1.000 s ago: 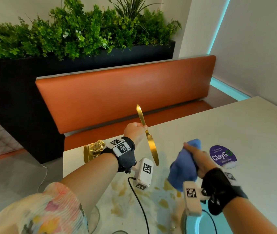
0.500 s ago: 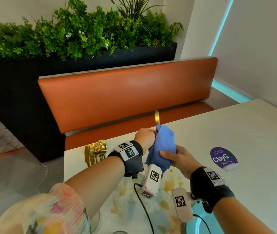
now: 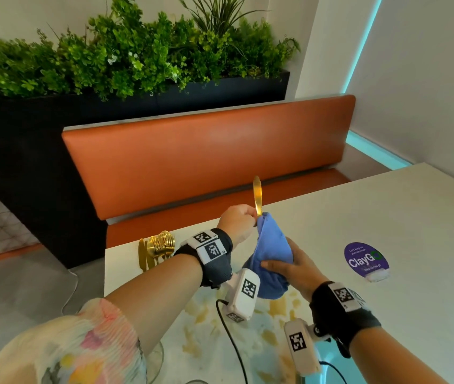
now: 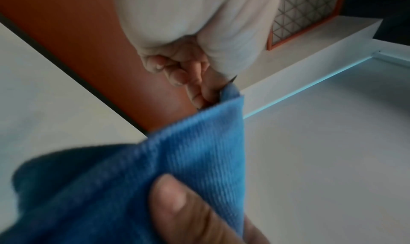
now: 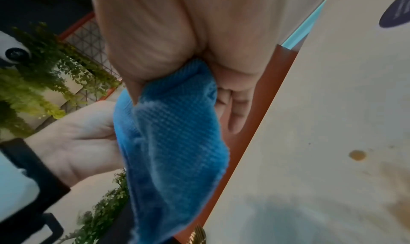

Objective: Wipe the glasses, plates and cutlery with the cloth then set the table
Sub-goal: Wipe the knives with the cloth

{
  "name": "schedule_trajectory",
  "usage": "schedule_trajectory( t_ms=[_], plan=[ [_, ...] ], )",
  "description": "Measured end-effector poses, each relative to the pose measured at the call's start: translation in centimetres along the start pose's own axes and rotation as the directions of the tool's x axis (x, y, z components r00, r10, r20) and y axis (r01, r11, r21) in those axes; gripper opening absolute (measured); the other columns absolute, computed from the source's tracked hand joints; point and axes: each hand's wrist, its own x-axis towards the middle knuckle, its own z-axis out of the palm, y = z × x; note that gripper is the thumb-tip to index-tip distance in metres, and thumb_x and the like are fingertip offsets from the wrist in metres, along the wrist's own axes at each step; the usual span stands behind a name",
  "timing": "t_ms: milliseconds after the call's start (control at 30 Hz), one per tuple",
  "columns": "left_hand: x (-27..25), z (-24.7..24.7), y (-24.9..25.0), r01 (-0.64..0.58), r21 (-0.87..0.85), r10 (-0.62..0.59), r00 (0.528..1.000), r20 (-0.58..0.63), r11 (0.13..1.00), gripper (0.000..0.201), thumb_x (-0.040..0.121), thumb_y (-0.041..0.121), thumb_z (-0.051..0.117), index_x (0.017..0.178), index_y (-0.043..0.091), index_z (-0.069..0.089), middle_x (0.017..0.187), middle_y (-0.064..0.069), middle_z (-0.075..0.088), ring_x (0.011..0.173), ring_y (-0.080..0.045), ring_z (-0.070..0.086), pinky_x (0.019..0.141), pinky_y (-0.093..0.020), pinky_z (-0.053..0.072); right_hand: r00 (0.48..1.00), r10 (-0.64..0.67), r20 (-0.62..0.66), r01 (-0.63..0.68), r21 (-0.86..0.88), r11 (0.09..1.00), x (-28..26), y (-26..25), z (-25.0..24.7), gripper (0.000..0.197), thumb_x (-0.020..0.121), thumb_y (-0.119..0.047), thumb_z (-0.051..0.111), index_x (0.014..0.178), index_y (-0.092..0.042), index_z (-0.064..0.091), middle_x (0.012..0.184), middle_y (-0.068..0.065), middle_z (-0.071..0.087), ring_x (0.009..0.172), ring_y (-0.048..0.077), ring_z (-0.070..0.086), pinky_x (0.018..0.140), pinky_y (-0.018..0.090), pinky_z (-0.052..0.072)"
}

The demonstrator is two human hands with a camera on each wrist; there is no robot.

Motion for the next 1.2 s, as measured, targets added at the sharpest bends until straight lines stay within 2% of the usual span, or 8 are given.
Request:
schedule_trajectory(
  t_ms=[200, 367, 567, 633, 767, 900, 1100, 1200],
  plan=[
    [-0.7, 1.1, -0.5, 0.028, 0.032, -0.03, 0.998, 0.047, 0.999, 0.023, 0.088, 0.007, 0.047, 0.085, 0.019, 0.067, 0.096, -0.007, 0.068, 0.095, -0.024, 0.061, 0.089, -0.038, 0.051, 0.997, -0.003, -0.08, -0.008, -0.146, 0.989, 0.8, -2.4, -0.4, 0.017, 0.081, -0.039, 0.067, 0.086, -0.023, 0.065, 0.092, 0.006, 0.072, 0.086, 0.023, 0.067, 0.078, 0.04, 0.057],
    [-0.5, 1.1, 0.1, 0.027, -0.106, -0.026, 1.0, 0.007, 0.994, 0.015, 0.089, 0.01, 0.058, 0.077, 0.018, 0.062, 0.074, 0.005, 0.06, 0.071, -0.011, 0.055, 0.06, -0.015, 0.044, 0.987, 0.158, -0.026, -0.161, -0.141, 0.977, -0.4, -0.7, 0.3, 0.026, 0.068, -0.023, 0.08, 0.087, -0.012, 0.067, 0.092, 0.012, 0.072, 0.088, 0.029, 0.068, 0.081, 0.044, 0.056],
    [-0.6, 0.4, -0.8, 0.071, -0.147, -0.069, 0.997, 0.018, 0.987, 0.013, 0.093, 0.017, 0.055, 0.096, 0.009, 0.065, 0.095, -0.001, 0.063, 0.099, -0.017, 0.053, 0.085, -0.027, 0.035, 0.992, 0.073, -0.107, -0.089, -0.15, 0.985, -0.2, -0.4, -0.7, 0.02, 0.072, -0.002, 0.07, 0.081, -0.018, 0.062, 0.083, 0.009, 0.068, 0.08, 0.027, 0.063, 0.083, 0.043, 0.054],
    [-0.2, -0.2, -1.4, 0.035, 0.115, -0.031, 0.999, -0.036, 0.993, 0.024, 0.092, 0.028, 0.056, 0.105, 0.008, 0.061, 0.105, -0.005, 0.062, 0.11, -0.024, 0.051, 0.091, -0.033, 0.038, 0.995, 0.036, -0.091, -0.061, -0.281, 0.958, 0.3, -1.0, -1.9, 0.021, 0.074, -0.001, 0.069, 0.085, -0.017, 0.062, 0.084, 0.006, 0.066, 0.081, 0.025, 0.063, 0.082, 0.038, 0.054],
    [0.3, -0.9, -1.9, -0.254, 0.754, 0.416, 0.909, -0.028, 0.606, 0.053, 0.083, 0.036, 0.067, 0.128, 0.017, 0.048, 0.124, 0.0, 0.052, 0.116, -0.026, 0.042, 0.093, -0.035, 0.034, 0.999, 0.017, -0.052, -0.039, -0.47, 0.882, 1.0, -2.9, -3.7, 0.023, 0.074, -0.009, 0.072, 0.093, -0.016, 0.061, 0.088, 0.006, 0.064, 0.079, 0.021, 0.06, 0.066, 0.025, 0.048],
    [0.0, 0.0, -1.5, -0.491, 0.863, 0.613, 0.72, 0.326, 0.117, 0.014, 0.066, 0.037, 0.08, 0.072, 0.027, 0.073, 0.074, 0.012, 0.067, 0.077, -0.019, 0.054, 0.064, -0.029, 0.039, 1.0, -0.007, -0.031, -0.012, -0.568, 0.823, 1.5, -3.8, -4.3, 0.026, 0.072, -0.015, 0.075, 0.095, -0.012, 0.063, 0.09, 0.008, 0.065, 0.082, 0.025, 0.062, 0.077, 0.035, 0.052],
    [0.1, 0.1, -0.8, -0.477, 0.867, 0.433, 0.818, 0.379, 0.142, 0.026, 0.096, 0.033, 0.048, 0.106, 0.025, 0.07, 0.099, 0.004, 0.069, 0.099, -0.019, 0.039, 0.074, -0.032, 0.022, 0.991, -0.067, -0.114, -0.002, -0.523, 0.853, 2.0, -4.1, -5.2, 0.033, 0.068, -0.015, 0.079, 0.096, -0.01, 0.063, 0.085, 0.005, 0.064, 0.075, 0.022, 0.06, 0.068, 0.029, 0.047],
    [-0.4, 0.5, -0.9, -0.379, 0.849, 0.32, 0.909, 0.267, 0.369, 0.027, 0.095, 0.036, 0.048, 0.108, 0.025, 0.069, 0.101, 0.001, 0.062, 0.102, -0.021, 0.04, 0.08, -0.032, 0.029, 0.95, -0.143, -0.276, 0.069, -0.261, 0.963, 2.3, -4.4, -6.1, 0.027, 0.074, -0.014, 0.075, 0.096, -0.013, 0.061, 0.087, 0.006, 0.066, 0.079, 0.021, 0.062, 0.072, 0.034, 0.052]
  ],
)
